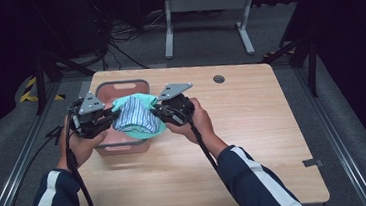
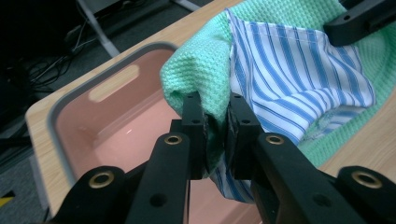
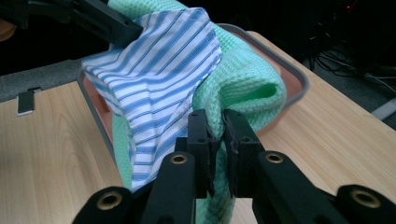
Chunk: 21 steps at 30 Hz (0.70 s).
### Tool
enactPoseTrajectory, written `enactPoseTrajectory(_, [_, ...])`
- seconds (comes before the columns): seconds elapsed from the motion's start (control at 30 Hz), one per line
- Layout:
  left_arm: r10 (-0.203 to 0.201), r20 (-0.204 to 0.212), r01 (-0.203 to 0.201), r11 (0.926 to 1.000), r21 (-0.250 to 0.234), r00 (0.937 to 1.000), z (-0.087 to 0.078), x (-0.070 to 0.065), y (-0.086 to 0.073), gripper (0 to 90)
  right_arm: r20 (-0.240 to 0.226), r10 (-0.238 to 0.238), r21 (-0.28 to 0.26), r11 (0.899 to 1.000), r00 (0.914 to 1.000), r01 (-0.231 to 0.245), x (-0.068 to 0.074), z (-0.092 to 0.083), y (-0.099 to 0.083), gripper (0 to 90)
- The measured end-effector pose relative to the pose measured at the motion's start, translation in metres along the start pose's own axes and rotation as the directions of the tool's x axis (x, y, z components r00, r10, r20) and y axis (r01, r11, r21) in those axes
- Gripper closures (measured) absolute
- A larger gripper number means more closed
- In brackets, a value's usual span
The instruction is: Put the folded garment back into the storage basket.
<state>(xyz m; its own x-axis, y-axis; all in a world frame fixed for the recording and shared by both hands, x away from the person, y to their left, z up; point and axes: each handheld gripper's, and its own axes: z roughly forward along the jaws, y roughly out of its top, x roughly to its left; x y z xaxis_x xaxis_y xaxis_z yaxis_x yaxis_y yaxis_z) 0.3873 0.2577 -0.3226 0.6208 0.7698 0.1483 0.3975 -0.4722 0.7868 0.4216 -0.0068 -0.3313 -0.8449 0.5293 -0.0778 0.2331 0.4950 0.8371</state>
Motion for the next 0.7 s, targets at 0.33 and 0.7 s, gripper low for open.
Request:
enactPoseTrajectory(0.33, [-0.044,-0.046,0.046,0.9986,0.026,0.9979,-0.006,0.025,-0.02,80.2,-0.026,-0.008,0.01,1.0,0.9996,0.008,0.014,0.039,0.019,82.3])
enactPoseTrajectory(0.7, [-0.063,-0.081,0.069,0.9947,0.076,0.9947,0.011,0.037,-0.034,80.3,-0.048,0.005,0.058,0.998,0.9988,-0.003,0.017,0.077,0.019,82.2])
